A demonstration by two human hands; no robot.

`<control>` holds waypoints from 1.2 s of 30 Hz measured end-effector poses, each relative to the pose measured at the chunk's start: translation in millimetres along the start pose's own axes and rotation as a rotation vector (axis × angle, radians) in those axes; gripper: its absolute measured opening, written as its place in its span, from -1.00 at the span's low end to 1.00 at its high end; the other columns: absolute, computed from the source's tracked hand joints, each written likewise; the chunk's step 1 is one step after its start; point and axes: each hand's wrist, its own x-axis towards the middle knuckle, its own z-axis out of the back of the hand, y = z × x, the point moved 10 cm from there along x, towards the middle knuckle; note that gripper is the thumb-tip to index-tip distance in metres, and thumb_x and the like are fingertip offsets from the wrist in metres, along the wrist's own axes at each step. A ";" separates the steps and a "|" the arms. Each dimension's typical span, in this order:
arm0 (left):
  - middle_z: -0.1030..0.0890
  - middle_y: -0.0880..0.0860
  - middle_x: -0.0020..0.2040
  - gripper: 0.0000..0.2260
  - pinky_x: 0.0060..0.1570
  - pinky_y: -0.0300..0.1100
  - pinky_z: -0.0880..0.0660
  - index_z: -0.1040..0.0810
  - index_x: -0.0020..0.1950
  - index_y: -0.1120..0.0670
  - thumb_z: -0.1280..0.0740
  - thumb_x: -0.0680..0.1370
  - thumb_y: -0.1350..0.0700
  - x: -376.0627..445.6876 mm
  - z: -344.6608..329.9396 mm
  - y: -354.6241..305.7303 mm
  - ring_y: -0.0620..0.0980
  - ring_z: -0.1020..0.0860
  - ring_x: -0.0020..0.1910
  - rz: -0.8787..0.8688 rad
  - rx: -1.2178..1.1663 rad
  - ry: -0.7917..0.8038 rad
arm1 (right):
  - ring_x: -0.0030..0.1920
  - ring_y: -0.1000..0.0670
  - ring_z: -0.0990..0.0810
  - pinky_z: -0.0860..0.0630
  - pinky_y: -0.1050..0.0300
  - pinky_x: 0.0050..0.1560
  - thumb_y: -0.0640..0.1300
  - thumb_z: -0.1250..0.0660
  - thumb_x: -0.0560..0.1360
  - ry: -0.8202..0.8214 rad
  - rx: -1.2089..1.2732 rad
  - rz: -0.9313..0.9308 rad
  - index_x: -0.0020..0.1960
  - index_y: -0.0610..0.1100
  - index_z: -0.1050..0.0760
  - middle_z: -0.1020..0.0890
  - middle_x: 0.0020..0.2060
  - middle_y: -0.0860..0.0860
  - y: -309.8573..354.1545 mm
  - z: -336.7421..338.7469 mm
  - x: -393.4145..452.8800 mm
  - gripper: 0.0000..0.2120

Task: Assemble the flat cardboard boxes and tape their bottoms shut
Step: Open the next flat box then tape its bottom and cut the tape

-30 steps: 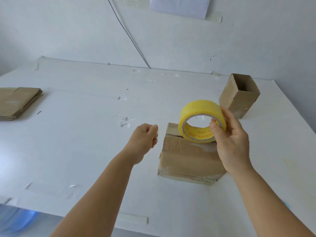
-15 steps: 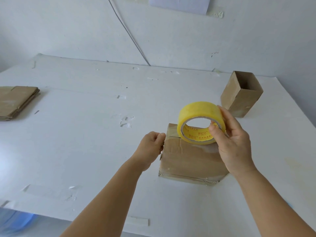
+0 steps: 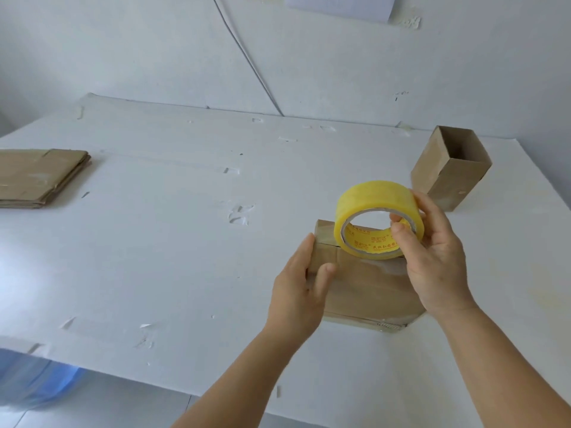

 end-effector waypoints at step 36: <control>-0.09 -0.17 0.50 0.15 0.34 -0.24 0.17 0.14 0.54 -0.12 -0.47 0.16 -0.36 58.0 -32.6 -30.9 -0.32 0.02 0.35 -0.237 0.683 0.499 | -0.13 0.15 -0.57 -0.48 0.24 -0.07 0.03 -0.30 0.42 0.225 0.219 -0.205 -0.04 0.07 -0.61 -0.64 -0.17 0.17 7.0 49.1 43.7 -0.83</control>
